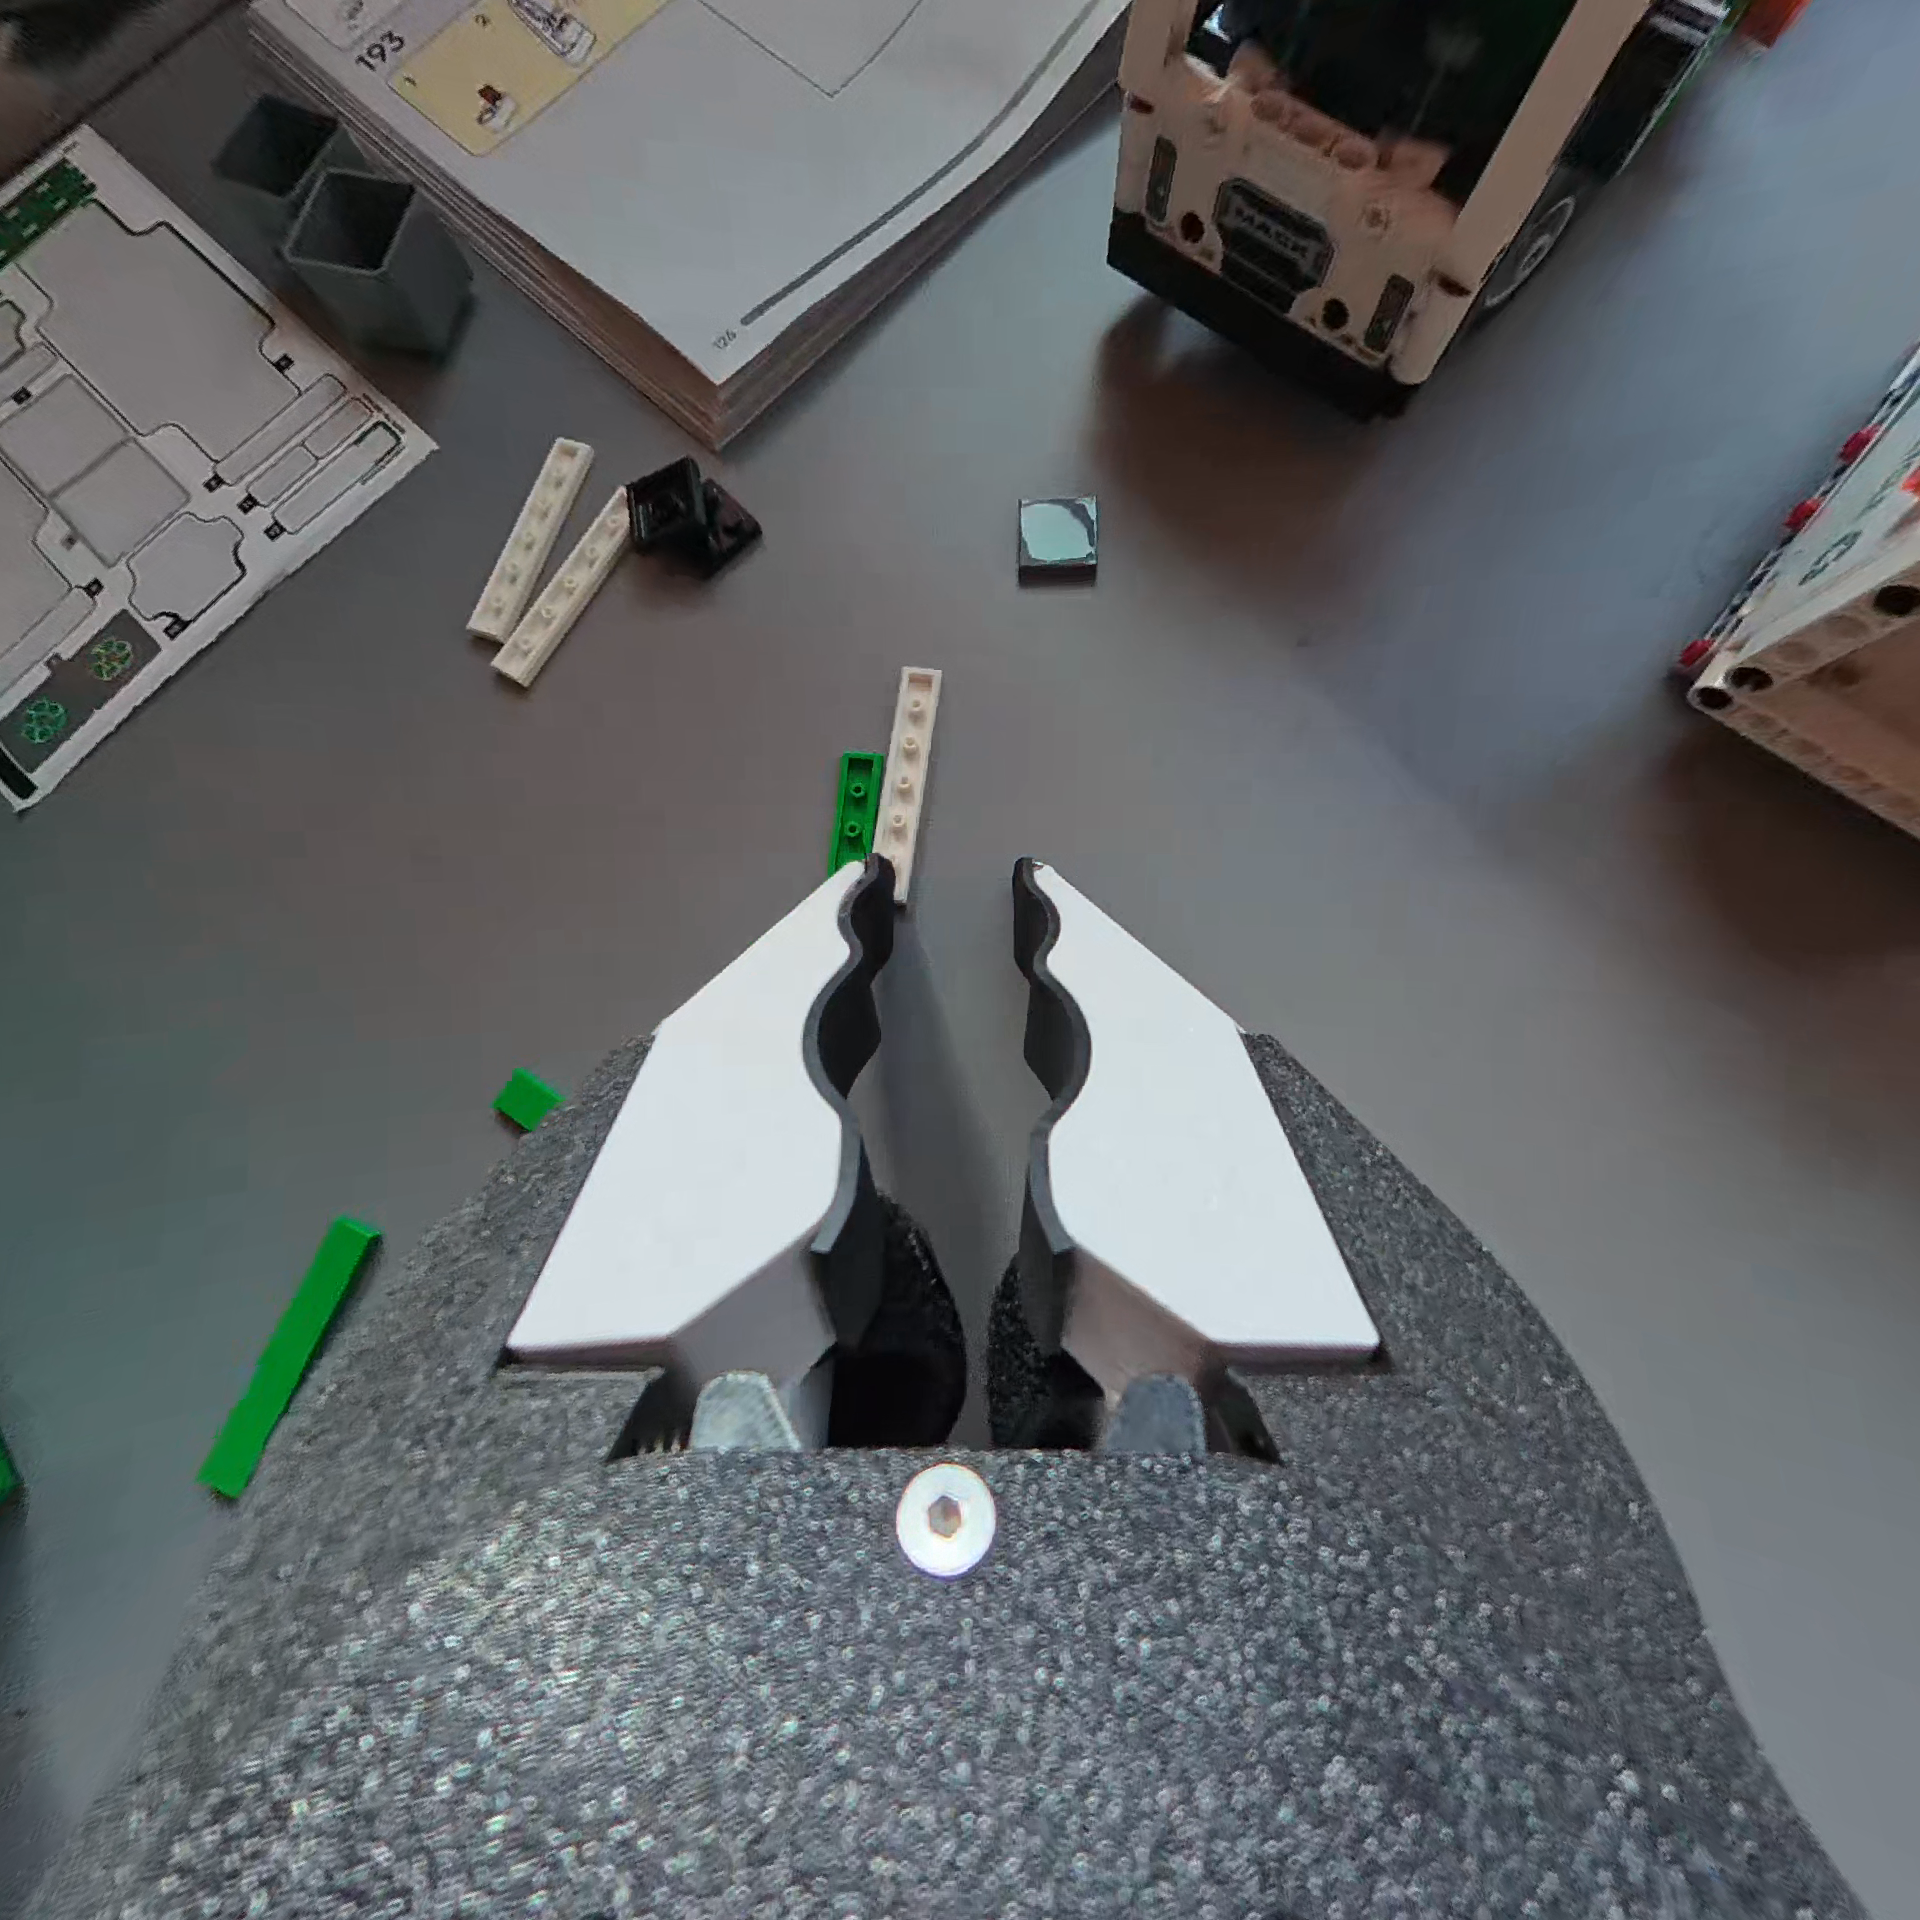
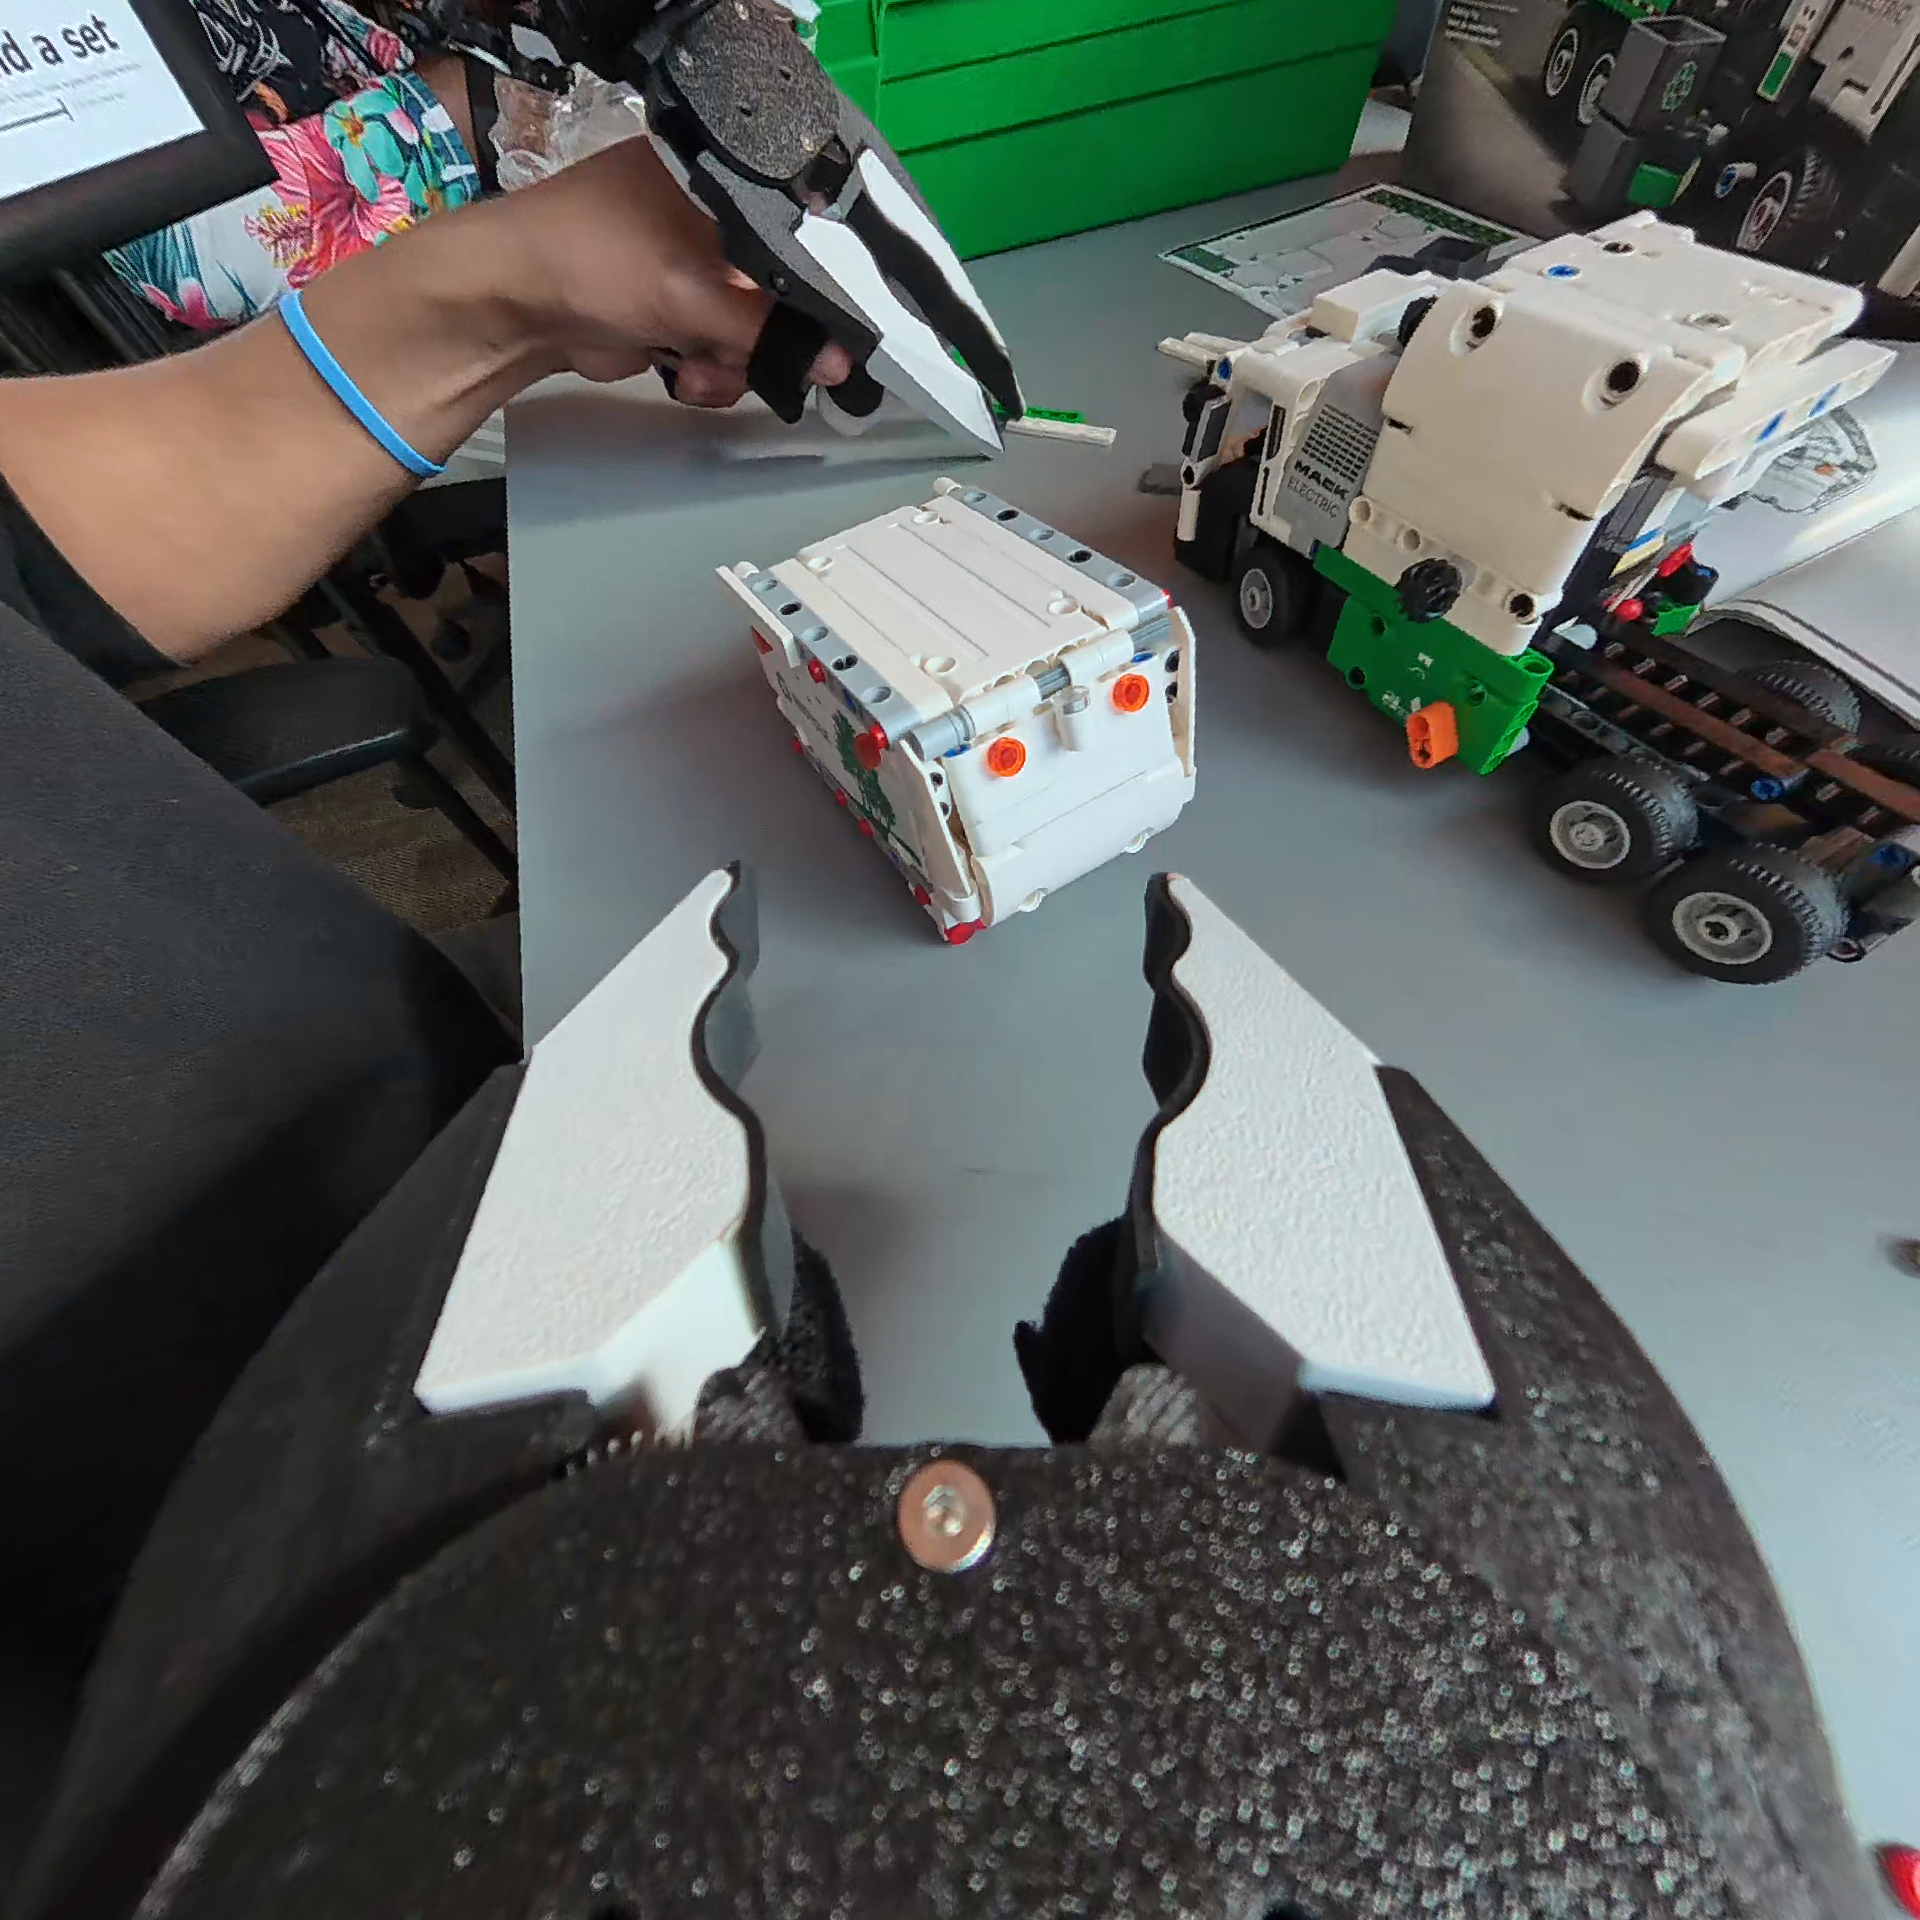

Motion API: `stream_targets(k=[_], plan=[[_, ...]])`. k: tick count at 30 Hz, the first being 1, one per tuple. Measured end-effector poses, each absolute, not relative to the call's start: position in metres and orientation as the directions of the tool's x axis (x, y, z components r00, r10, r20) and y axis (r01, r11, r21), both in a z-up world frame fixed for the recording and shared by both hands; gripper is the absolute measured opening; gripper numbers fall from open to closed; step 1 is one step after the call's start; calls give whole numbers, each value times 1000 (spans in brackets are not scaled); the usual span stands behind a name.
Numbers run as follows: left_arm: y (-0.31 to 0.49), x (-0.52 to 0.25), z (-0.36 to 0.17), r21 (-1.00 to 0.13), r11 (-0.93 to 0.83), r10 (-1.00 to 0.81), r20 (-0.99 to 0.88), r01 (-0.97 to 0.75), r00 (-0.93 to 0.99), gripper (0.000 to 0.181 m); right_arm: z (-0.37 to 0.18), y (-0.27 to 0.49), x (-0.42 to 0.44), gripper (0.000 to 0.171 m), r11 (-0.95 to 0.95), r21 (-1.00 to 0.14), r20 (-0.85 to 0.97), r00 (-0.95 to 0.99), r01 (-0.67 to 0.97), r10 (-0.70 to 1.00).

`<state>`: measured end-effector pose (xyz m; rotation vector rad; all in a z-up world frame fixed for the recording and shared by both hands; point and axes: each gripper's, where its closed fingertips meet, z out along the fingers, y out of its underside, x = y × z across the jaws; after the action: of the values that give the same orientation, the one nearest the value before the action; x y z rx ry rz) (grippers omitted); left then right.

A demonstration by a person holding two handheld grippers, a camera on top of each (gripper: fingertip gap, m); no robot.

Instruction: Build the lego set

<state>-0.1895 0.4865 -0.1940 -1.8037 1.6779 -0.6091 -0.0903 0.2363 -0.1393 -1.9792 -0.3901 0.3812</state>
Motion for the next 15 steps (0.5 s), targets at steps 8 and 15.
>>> stream_targets(k=[8,15], plan=[[497,-186,-189,-703,15,-986,-129,-711,107,24,-149,235,-91,73,-446,-893,-170,871,61,460],[494,-159,-193,-635,136,-989,-129,-760,-70,20,-146,233,-91,72,-443,-896,-197,859,38,472]])
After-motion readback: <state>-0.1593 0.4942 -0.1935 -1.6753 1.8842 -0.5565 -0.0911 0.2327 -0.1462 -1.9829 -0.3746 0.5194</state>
